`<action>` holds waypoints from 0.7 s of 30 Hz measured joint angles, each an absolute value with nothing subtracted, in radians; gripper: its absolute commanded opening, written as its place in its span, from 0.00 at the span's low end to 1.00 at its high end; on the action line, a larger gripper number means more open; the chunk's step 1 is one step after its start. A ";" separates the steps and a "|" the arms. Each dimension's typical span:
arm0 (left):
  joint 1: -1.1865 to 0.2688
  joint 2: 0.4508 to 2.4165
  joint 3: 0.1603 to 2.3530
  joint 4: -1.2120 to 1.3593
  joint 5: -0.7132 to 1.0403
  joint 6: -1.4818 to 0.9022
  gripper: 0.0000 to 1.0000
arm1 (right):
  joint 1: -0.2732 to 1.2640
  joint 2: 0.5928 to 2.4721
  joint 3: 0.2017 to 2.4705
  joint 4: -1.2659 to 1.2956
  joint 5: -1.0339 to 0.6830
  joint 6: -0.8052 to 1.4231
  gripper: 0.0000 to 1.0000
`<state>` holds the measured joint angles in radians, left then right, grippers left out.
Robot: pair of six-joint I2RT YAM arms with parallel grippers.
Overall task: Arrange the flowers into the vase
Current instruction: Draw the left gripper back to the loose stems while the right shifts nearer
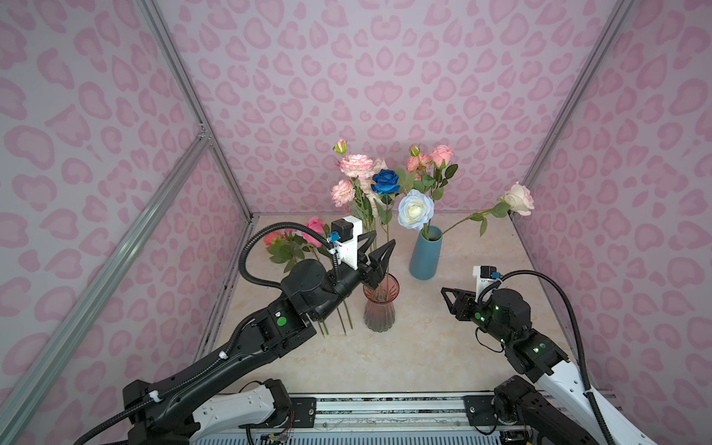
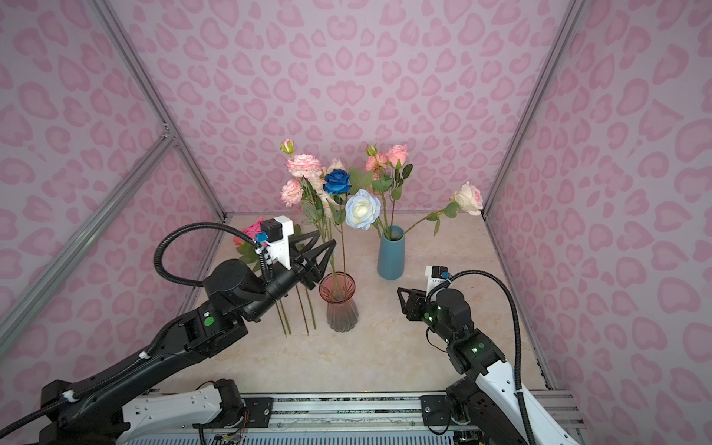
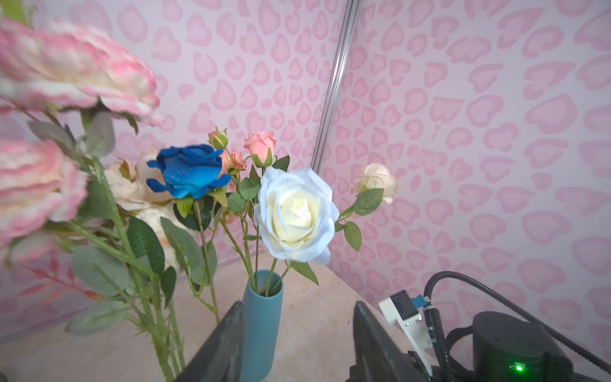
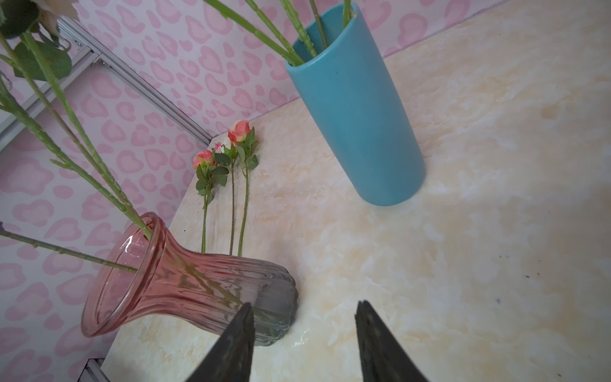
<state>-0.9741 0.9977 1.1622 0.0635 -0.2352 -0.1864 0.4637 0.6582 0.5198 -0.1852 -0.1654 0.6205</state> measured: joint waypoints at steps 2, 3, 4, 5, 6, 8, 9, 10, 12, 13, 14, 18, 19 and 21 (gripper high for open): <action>-0.972 0.966 1.218 -0.028 -0.301 -0.182 0.52 | 0.465 0.662 0.520 -0.187 -0.166 0.620 0.51; -0.964 0.953 1.232 -0.068 -0.340 -0.183 0.52 | 0.466 0.662 0.520 -0.187 -0.166 0.620 0.51; -0.945 0.937 1.236 -0.115 -0.382 -0.193 0.51 | 0.467 0.662 0.520 -0.186 -0.167 0.620 0.51; -0.912 0.915 1.229 -0.167 -0.425 -0.218 0.49 | 0.469 0.662 0.520 -0.186 -0.169 0.620 0.51; -0.870 0.893 1.213 -0.213 -0.452 -0.246 0.48 | 0.471 0.662 0.520 -0.186 -0.170 0.620 0.51; -0.743 0.844 1.161 -0.321 -0.481 -0.317 0.47 | 0.471 0.661 0.519 -0.186 -0.175 0.620 0.51; -0.660 0.815 1.119 -0.368 -0.480 -0.358 0.47 | 0.471 0.660 0.517 -0.186 -0.176 0.620 0.51; -0.566 0.781 1.071 -0.420 -0.476 -0.402 0.46 | 0.471 0.659 0.515 -0.186 -0.176 0.620 0.51; -0.412 0.740 0.991 -0.488 -0.453 -0.467 0.45 | 0.473 0.658 0.508 -0.189 -0.176 0.621 0.51; -0.342 0.733 0.954 -0.507 -0.426 -0.495 0.45 | 0.473 0.658 0.505 -0.189 -0.176 0.621 0.51; -0.281 0.737 0.921 -0.510 -0.391 -0.515 0.44 | 0.473 0.657 0.500 -0.187 -0.176 0.621 0.51; -0.080 0.870 0.802 -0.506 -0.216 -0.590 0.39 | 0.474 0.661 0.483 -0.186 -0.177 0.620 0.51; -0.060 0.921 0.783 -0.492 -0.178 -0.605 0.39 | 0.474 0.661 0.477 -0.186 -0.177 0.620 0.51; -0.046 1.018 0.767 -0.470 -0.110 -0.627 0.40 | 0.474 0.661 0.465 -0.184 -0.179 0.621 0.52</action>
